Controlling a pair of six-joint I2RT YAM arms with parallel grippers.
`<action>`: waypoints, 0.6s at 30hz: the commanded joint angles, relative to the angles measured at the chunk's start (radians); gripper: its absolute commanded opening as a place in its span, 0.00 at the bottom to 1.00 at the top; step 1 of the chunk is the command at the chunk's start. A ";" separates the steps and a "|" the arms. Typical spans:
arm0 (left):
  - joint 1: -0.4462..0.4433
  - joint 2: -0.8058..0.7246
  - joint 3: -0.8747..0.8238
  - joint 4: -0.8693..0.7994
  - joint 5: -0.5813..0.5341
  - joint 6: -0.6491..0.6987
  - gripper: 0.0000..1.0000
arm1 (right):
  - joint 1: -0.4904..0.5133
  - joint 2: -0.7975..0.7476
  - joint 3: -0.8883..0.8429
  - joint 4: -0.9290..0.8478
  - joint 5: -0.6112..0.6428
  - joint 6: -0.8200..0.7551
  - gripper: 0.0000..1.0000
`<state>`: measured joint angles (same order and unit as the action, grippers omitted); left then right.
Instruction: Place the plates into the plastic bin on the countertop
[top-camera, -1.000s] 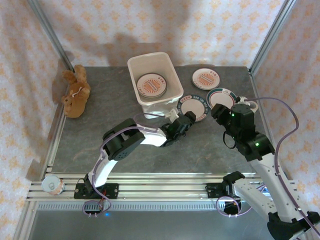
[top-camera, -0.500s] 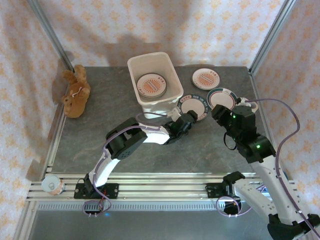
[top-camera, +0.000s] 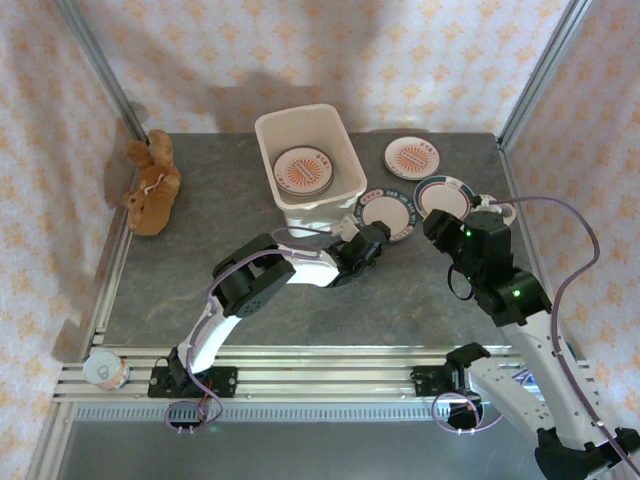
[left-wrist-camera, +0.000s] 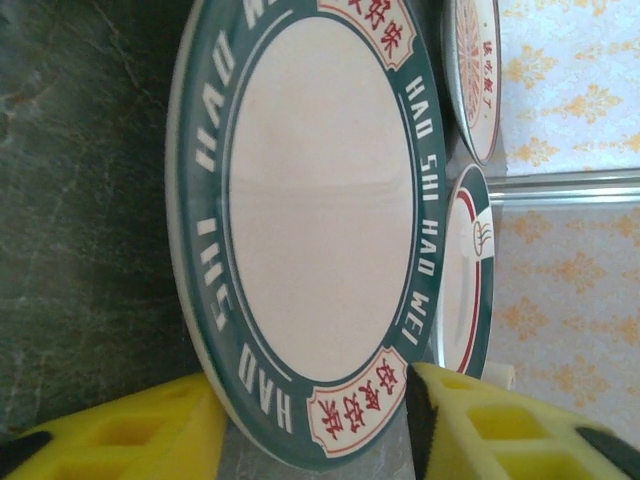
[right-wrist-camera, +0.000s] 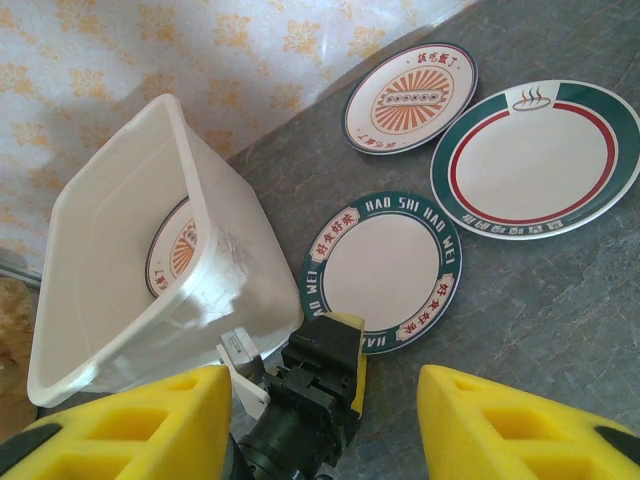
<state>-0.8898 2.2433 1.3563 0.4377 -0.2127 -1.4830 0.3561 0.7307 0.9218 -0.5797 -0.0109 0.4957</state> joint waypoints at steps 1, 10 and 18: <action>0.023 0.051 0.014 -0.046 -0.017 -0.018 0.41 | -0.008 -0.014 0.005 -0.003 0.017 -0.015 0.52; 0.023 0.018 -0.064 0.009 -0.035 -0.044 0.17 | -0.007 -0.014 -0.005 0.004 0.006 -0.002 0.51; 0.012 -0.028 -0.145 0.053 -0.047 -0.053 0.07 | -0.007 -0.013 -0.017 0.019 -0.009 0.006 0.51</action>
<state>-0.8810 2.2440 1.2617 0.5373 -0.2176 -1.5414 0.3561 0.7307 0.9192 -0.5793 -0.0162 0.4969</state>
